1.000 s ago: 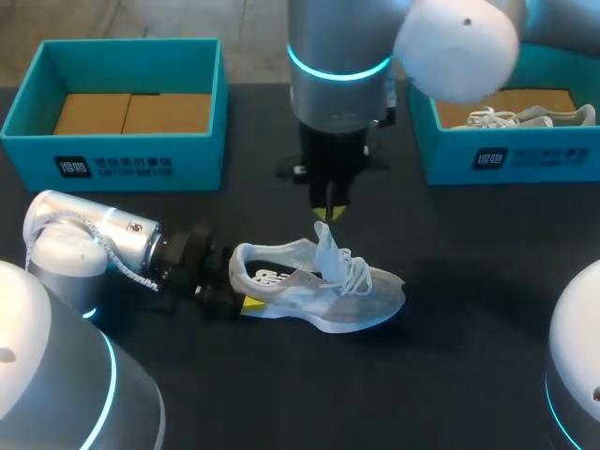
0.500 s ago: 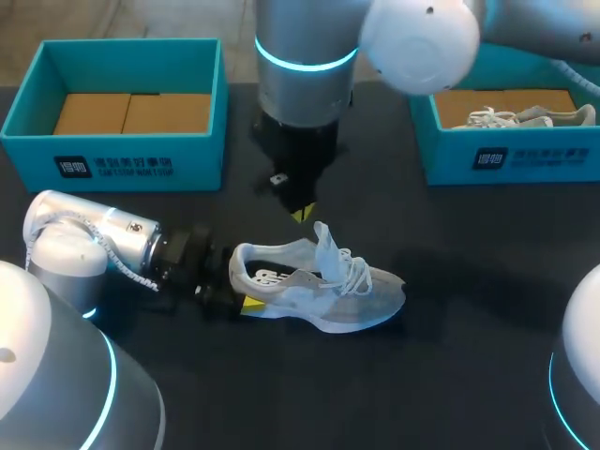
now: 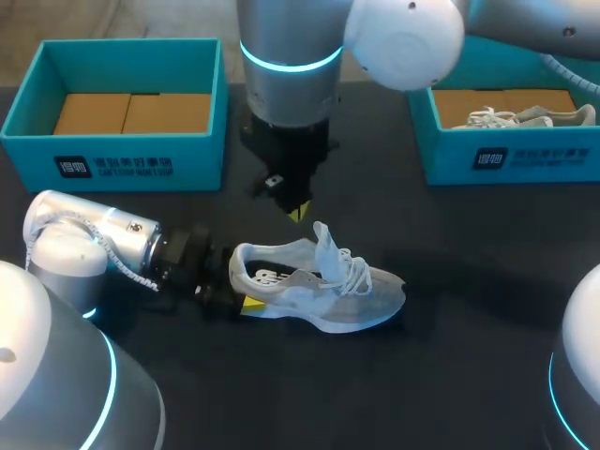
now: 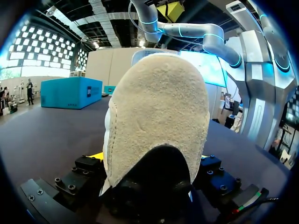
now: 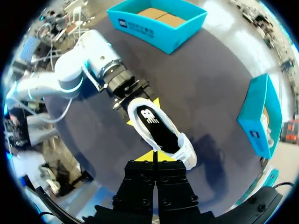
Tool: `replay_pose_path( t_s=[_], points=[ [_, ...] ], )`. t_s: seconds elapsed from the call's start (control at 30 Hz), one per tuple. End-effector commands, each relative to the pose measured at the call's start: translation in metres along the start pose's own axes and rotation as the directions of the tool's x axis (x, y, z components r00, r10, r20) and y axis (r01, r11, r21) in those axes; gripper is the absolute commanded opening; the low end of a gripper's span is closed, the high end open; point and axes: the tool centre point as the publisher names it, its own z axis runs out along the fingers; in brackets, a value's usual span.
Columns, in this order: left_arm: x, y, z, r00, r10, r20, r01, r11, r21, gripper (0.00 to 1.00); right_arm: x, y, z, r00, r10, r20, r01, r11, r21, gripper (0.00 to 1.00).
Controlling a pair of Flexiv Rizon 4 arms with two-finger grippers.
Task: Take the shoe out of the shoebox, open the shoe tongue, remove and reinsert the insole, then place the shoe into the shoebox
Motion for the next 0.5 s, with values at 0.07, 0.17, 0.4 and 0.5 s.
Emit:
replay_pose_path(
  t_s=[0.07,0.17,0.4,0.5],
  points=[
    [0.000,0.004,-0.003,1.000,0.000,0.001,0.000,1.000,0.001,0.00,0.007,0.010,0.005,0.977,-0.206,0.056,0.204,0.978,0.033,0.00],
    [0.000,0.004,-0.003,1.000,0.000,0.001,0.000,1.000,0.001,0.00,0.008,0.012,0.012,0.948,-0.313,0.060,0.311,0.950,0.037,0.00],
    [0.000,0.004,-0.003,1.000,0.000,0.001,0.000,1.000,0.001,0.00,0.007,0.015,0.028,0.901,-0.433,0.018,0.433,0.901,0.001,0.00],
    [0.000,0.004,-0.003,1.000,0.000,0.001,0.000,1.000,0.001,0.00,0.005,0.016,0.037,0.886,-0.463,-0.001,0.463,0.886,-0.015,0.00]
  ],
)
